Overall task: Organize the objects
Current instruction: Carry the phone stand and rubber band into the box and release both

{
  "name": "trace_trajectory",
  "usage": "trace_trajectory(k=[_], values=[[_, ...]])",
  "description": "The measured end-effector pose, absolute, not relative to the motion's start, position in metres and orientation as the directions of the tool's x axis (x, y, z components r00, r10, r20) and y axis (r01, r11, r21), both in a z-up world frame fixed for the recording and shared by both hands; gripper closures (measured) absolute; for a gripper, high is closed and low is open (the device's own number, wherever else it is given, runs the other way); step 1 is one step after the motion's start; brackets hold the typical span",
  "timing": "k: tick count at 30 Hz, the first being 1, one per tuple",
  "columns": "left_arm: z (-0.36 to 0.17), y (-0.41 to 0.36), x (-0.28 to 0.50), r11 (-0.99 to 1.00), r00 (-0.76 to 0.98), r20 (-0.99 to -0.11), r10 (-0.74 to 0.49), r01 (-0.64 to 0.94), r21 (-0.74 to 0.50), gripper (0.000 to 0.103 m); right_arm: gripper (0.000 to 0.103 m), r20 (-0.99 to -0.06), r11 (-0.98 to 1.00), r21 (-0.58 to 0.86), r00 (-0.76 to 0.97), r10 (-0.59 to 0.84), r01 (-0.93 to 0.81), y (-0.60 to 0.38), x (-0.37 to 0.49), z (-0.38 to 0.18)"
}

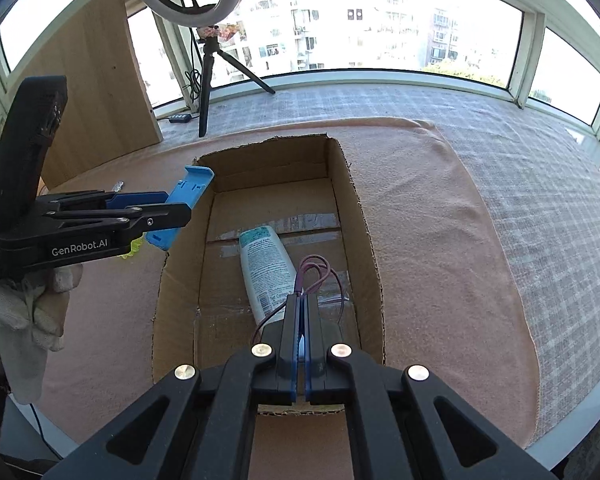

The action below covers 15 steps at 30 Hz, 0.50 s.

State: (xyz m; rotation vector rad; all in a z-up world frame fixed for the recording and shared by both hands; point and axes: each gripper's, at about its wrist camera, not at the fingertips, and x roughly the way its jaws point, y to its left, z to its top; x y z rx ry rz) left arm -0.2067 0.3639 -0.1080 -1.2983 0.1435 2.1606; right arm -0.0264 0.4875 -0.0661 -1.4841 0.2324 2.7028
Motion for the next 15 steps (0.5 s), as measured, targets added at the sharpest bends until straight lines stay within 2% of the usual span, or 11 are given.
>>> trace_trajectory(k=[8,9,10,11,12,13,14,15], values=[[-0.128,0.386,-0.21,-0.802,-0.302,-0.856,0.42,-0.565,-0.194,0.062,0.101,-0.857,-0.986,0.122,-0.514,-0.046,-0.115,0.494,-0.031,-0.081],[-0.13,0.386,-0.211,-0.8,-0.29,-0.859,0.422,-0.565,-0.202,0.059,0.1,-0.858,-0.985,0.133,-0.509,-0.06,-0.108,0.494,-0.032,-0.082],[-0.131,0.386,-0.212,-0.803,-0.285,-0.862,0.419,-0.56,-0.205,0.045,0.096,-0.858,-0.984,0.151,-0.506,-0.082,-0.097,0.494,-0.032,-0.083],[-0.13,0.385,-0.212,-0.807,-0.288,-0.862,0.418,-0.554,-0.206,0.037,0.09,-0.861,-0.982,0.164,-0.499,-0.099,-0.089,0.493,-0.032,-0.084],[-0.129,0.384,-0.212,-0.804,-0.287,-0.856,0.429,-0.554,-0.217,0.032,0.07,-0.865,-0.982,0.166,-0.492,-0.102,-0.088,0.492,-0.032,-0.085],[-0.128,0.383,-0.212,-0.803,-0.288,-0.854,0.432,-0.554,-0.219,0.032,0.047,-0.865,-0.983,0.16,-0.493,-0.095,-0.09,0.49,-0.031,-0.085],[-0.127,0.382,-0.211,-0.804,-0.294,-0.854,0.43,-0.555,-0.214,0.032,0.042,-0.86,-0.984,0.151,-0.504,-0.084,-0.093,0.489,-0.03,-0.084],[-0.126,0.381,-0.21,-0.804,-0.297,-0.853,0.43,-0.556,-0.212,0.032,0.041,-0.853,-0.985,0.146,-0.516,-0.079,-0.091,0.487,-0.028,-0.082]])
